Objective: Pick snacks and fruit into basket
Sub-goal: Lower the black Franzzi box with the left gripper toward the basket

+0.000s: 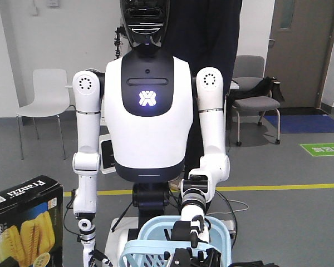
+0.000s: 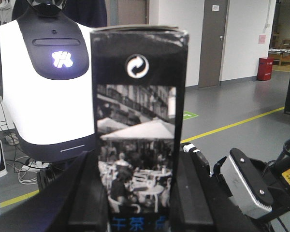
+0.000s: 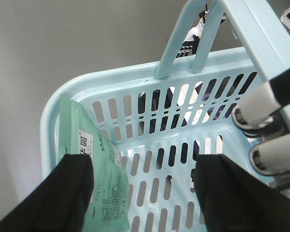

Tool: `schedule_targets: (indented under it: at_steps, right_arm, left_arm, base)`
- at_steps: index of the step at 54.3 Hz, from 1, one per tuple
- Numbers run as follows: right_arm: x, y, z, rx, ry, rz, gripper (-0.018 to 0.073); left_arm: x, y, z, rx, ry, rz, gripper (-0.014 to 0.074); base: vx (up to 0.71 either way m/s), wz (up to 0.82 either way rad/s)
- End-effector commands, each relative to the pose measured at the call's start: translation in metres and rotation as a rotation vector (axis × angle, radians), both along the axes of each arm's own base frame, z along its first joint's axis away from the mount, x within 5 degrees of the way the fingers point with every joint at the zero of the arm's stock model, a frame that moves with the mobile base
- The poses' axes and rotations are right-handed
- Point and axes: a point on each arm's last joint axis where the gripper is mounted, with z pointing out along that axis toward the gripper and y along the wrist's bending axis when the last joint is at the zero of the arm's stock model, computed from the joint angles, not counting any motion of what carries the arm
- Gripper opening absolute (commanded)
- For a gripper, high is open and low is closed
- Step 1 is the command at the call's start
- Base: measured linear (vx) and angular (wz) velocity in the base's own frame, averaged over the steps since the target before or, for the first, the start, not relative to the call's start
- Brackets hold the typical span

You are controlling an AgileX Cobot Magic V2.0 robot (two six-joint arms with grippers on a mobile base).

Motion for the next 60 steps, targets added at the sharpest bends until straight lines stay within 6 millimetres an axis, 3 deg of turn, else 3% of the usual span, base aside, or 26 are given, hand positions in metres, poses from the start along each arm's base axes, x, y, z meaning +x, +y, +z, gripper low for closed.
schedule_targets:
  at_steps: [1,6,7,22,33,60]
  right_arm:
    - [0.001,-0.001,0.034,0.040,-0.096,0.003,0.0480]
    - [-0.002,-0.003,0.047,0.077,-0.115,-0.025,0.0417]
    - [-0.012,-0.014,0.087,0.175,-0.190,-0.106,-0.0018]
    - [-0.018,-0.022,0.110,0.208,-0.260,-0.146,-0.0014]
    - [-0.020,-0.023,0.113,0.219,-0.263,-0.149,-0.0013]
    - [-0.019,-0.023,0.113,0.233,-0.252,-0.168,-0.0013]
  left_arm:
    - [-0.001,-0.003,0.013,-0.071,-0.038,-0.044,0.0003]
    - [0.004,-0.005,0.010,-0.121,0.020,-0.058,0.0003]
    - [0.025,-0.018,-0.005,-0.261,0.185,-0.179,0.0003]
    - [0.047,-0.027,-0.027,-0.347,0.365,-0.229,0.0003]
    - [0.062,-0.035,-0.049,-0.499,0.570,-0.274,0.0003]
    - [0.082,-0.042,-0.072,-0.659,0.682,-0.333,0.0003]
  base:
    - [0.00,0.00]
    - [0.00,0.00]
    - [0.00,0.00]
    - [0.00,0.00]
    - [0.00,0.00]
    - [0.00,0.00]
